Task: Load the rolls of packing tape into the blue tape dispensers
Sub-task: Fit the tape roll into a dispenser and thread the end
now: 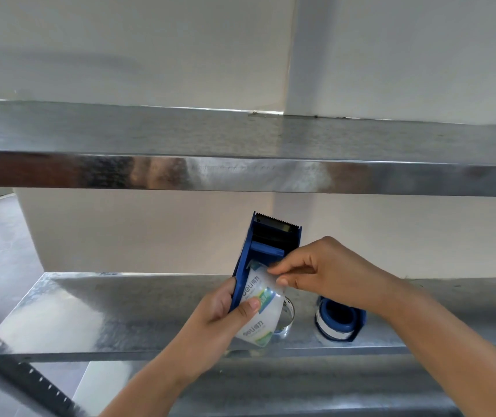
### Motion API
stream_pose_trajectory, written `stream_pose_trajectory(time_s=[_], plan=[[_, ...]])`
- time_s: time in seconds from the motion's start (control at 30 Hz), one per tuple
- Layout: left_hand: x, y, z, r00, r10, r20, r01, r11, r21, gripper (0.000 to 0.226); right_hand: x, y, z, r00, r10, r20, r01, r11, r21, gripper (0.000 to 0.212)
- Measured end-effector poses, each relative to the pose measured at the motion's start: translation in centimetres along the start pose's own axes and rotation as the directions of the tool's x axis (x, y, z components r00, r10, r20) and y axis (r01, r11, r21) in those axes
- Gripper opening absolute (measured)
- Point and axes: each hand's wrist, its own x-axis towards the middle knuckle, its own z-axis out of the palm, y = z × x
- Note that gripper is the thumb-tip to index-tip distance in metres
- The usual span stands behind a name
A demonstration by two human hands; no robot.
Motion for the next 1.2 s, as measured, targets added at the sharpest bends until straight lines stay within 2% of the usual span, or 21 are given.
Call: stream_pose_trajectory(time_s=[0.1,0.2,0.23,0.37,0.43,0.77,0.9,1.07,1.1,1.2], plan=[[0.1,0.0,0.0,1.0,-0.003,-0.019,0.002,1.0,-0.005,0.02,0.0,-0.1,0.6,0.998,-0.056,-0.031,0.052,0.991,-0.125,0.024],[0.0,0.2,0.1,1.0,-0.004,-0.023,0.003,0.999,-0.039,0.024,0.0,0.0,0.9,0.987,-0.137,-0.08,0.111,0.956,-0.272,0.021],[0.0,0.2,0.2,1.0,-0.005,-0.016,0.004,0.999,-0.045,0.027,0.0,0.1,0.7,0.987,-0.139,-0.085,0.112,0.958,-0.263,0.021],[-0.2,0.2,0.0,1.0,-0.004,-0.02,0.004,0.999,-0.047,0.023,-0.3,0.1,-0.3,1.0,-0.011,-0.018,0.012,0.995,0.1,0.024],[-0.2,0.1,-0.2,1.0,-0.005,-0.013,0.004,0.999,-0.048,0.026,-0.3,0.2,-0.6,1.0,0.009,0.005,-0.009,0.984,0.177,0.026],[-0.6,0.2,-0.3,1.0,0.008,0.01,-0.008,0.999,-0.032,0.029,-0.5,0.2,-0.4,1.0,0.004,0.018,-0.008,0.976,0.216,0.024],[-0.6,0.4,-0.3,1.0,0.015,-0.009,-0.015,1.0,-0.014,0.028,-0.5,0.0,-0.3,0.999,-0.037,-0.02,0.039,0.992,0.122,0.022],[-0.8,0.8,0.2,1.0,0.004,0.014,-0.003,0.999,-0.038,0.027,-0.6,0.0,0.1,0.983,-0.154,-0.101,0.146,0.985,-0.088,0.016],[-0.9,0.9,0.3,1.0,0.004,0.008,-0.004,0.999,-0.041,0.026,-0.7,0.0,0.0,0.983,-0.151,-0.1,0.146,0.987,-0.061,0.016],[-0.8,1.2,0.1,1.0,0.029,-0.01,-0.029,0.999,-0.029,0.028,-0.9,-0.3,-0.5,0.996,-0.057,-0.075,0.071,0.98,0.185,0.024]])
